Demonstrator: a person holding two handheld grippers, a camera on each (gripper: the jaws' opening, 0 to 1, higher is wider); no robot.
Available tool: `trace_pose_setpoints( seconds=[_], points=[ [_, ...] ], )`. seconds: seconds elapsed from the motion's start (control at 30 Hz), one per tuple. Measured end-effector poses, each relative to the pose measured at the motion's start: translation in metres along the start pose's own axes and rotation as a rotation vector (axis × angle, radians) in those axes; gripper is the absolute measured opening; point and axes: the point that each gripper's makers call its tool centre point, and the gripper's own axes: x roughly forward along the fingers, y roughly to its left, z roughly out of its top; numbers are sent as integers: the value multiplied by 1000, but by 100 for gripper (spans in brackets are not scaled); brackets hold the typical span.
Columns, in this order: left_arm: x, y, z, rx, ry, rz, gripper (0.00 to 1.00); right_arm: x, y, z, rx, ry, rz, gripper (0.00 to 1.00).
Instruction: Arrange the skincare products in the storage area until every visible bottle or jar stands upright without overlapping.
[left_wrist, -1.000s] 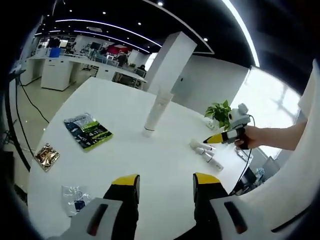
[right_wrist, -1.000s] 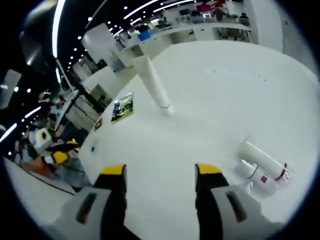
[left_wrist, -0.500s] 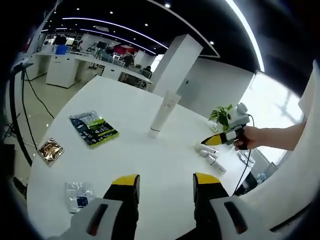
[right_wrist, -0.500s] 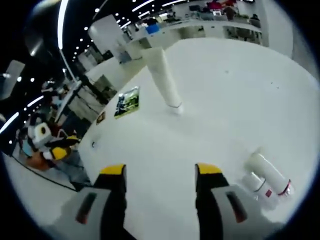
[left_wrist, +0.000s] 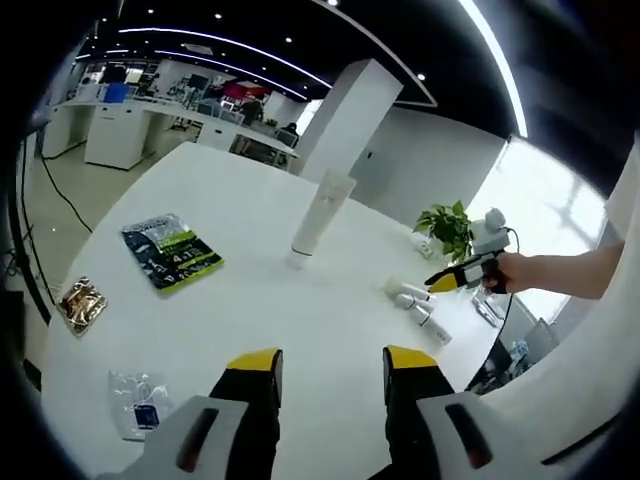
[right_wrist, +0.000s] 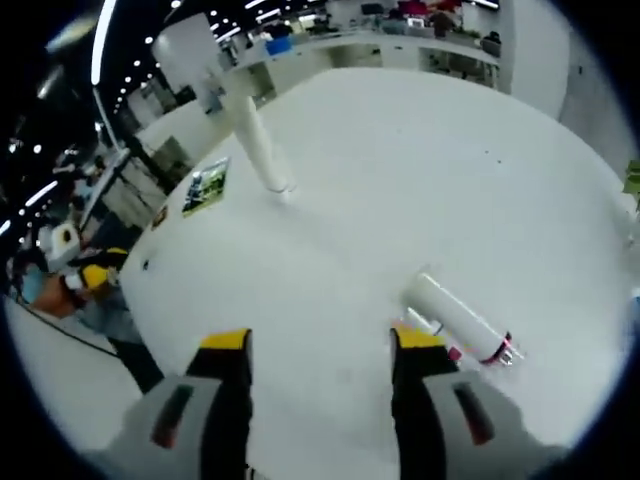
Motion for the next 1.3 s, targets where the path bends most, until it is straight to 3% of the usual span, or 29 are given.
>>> trace_pose_setpoints(
  seconds=[0.07,0.23,0.37,0.47,0.57,0.7,0.8,0.9,1.03,1.17,1.3],
  points=[
    [4,-4,1,-4,-5,-14,41,-11,-27,-7,15,2,-50,52],
    [19,-20,-12,17,47,-68,41,-37,-64,-29,36,10,-139,48],
    [31,-28,-3,33,54,-90,41,-57,-82,-52,25,48,-184,42],
    [35,-32,-2,44,54,-96,41,-58,-91,-62,6,74,-199,37],
    [39,-44,-12,60,87,-116,41,-47,-91,-75,-79,141,-193,35],
    [39,-46,-12,65,85,-115,41,-39,-96,-71,-235,190,-223,35],
    [38,-43,-11,46,80,-90,41,-39,-112,-61,-346,226,-263,34],
    [36,-46,-12,45,78,-78,41,-37,-125,-53,-369,236,-261,34],
    [36,-51,-16,41,78,-61,41,-30,-144,-30,-423,228,-243,31],
    [33,-53,-16,11,62,-12,40,-16,-149,-23,-504,268,-191,28],
    [27,-63,-16,-9,48,27,40,-4,-142,-20,-501,283,-117,27]
  ],
)
